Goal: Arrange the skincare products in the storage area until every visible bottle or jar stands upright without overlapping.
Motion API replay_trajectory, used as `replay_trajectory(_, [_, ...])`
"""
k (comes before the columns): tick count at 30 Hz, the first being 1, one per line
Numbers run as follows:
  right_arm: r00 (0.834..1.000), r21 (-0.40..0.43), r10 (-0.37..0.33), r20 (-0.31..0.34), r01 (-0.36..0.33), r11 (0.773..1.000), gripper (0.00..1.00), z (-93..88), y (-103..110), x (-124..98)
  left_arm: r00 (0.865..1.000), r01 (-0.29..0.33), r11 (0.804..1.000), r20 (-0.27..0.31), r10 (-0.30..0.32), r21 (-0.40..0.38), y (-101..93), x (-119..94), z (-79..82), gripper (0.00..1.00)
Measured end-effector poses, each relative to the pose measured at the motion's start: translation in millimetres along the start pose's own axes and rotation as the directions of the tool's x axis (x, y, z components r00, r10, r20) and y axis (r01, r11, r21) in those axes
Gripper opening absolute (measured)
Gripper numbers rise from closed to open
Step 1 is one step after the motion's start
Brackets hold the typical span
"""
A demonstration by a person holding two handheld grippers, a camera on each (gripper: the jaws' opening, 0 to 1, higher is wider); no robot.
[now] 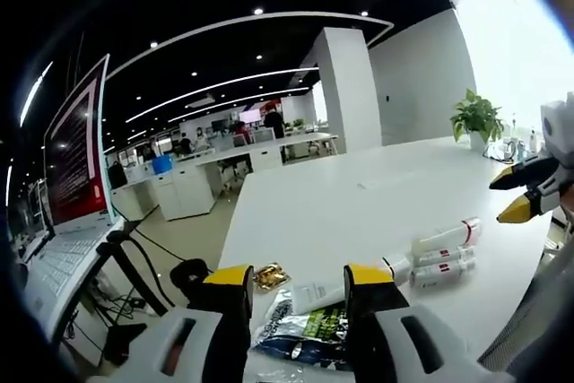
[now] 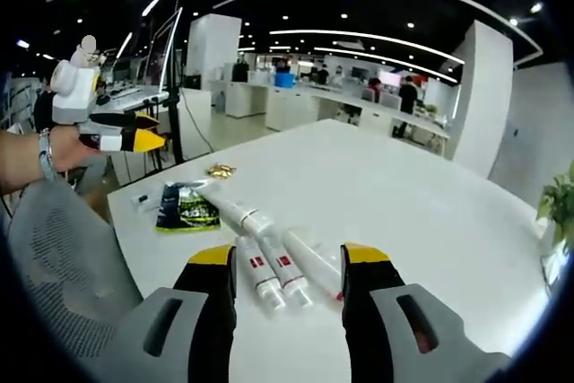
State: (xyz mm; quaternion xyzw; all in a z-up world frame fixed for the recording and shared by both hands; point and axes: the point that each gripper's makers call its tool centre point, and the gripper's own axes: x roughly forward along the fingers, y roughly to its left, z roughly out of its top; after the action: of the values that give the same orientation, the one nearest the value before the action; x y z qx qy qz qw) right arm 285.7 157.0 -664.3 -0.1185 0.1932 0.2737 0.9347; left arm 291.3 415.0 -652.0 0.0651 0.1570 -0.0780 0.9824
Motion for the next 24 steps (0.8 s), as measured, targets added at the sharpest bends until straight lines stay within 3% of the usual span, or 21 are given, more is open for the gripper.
replay_trajectory(5, [0.999, 0.033, -0.049, 0.016, 0.049, 0.998, 0.45, 2.7, -12.3, -3.7, 1.000, 0.023, 1.000, 0.016, -0.023, 0.022, -5.7, -1.0, 2.4, 0.49])
replay_trajectory(10, [0.997, 0.057, -0.071, 0.011, 0.070, 0.996, 0.44, 0.8, -19.4, -3.8, 0.998, 0.064, 0.998, 0.012, -0.064, -0.005, -12.7, 0.8, 1.8, 0.56])
replay_trajectory(24, [0.995, 0.058, -0.095, -0.030, 0.097, 0.994, 0.41, -7.4, -27.4, -3.8, 0.992, 0.123, 0.992, -0.028, -0.123, 0.024, -25.2, 2.8, -4.3, 0.55])
